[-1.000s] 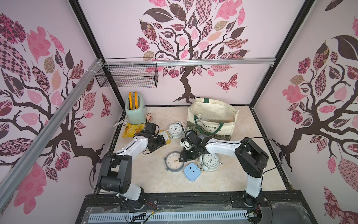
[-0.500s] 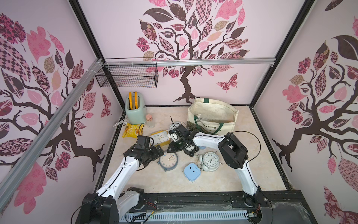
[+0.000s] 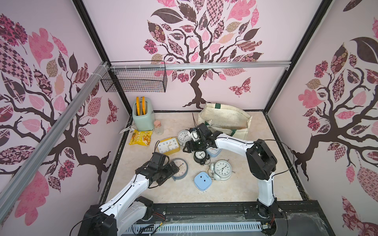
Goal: Put the alarm clock into the canvas bag
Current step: Move the alarm to the center of the board.
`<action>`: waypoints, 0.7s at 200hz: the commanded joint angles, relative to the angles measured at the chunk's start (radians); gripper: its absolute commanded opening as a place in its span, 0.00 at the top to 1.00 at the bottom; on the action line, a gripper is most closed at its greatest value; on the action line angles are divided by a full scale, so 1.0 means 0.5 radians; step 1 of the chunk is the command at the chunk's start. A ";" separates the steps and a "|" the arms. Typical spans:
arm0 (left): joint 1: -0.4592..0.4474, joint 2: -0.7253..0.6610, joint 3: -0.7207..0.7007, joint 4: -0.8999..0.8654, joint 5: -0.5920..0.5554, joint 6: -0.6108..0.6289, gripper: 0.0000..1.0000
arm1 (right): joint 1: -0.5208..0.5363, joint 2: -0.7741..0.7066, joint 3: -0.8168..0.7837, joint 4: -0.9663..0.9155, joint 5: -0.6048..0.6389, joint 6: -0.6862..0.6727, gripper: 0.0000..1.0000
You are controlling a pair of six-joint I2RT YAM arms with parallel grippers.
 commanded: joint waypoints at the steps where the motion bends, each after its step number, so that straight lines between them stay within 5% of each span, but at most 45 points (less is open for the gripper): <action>1: -0.071 0.044 -0.055 0.224 0.018 -0.132 0.02 | 0.014 -0.227 -0.033 -0.089 0.055 -0.017 0.11; 21: -0.165 0.142 -0.054 0.359 0.035 -0.186 0.02 | 0.000 -0.340 -0.073 -0.125 0.082 -0.026 0.01; 87: -0.306 0.358 0.045 0.691 -0.007 -0.292 0.02 | -0.084 -0.778 -0.406 -0.210 0.231 -0.039 0.00; 140: -0.356 0.832 0.322 0.992 0.087 -0.326 0.02 | -0.177 -0.999 -0.628 -0.201 0.283 -0.045 0.00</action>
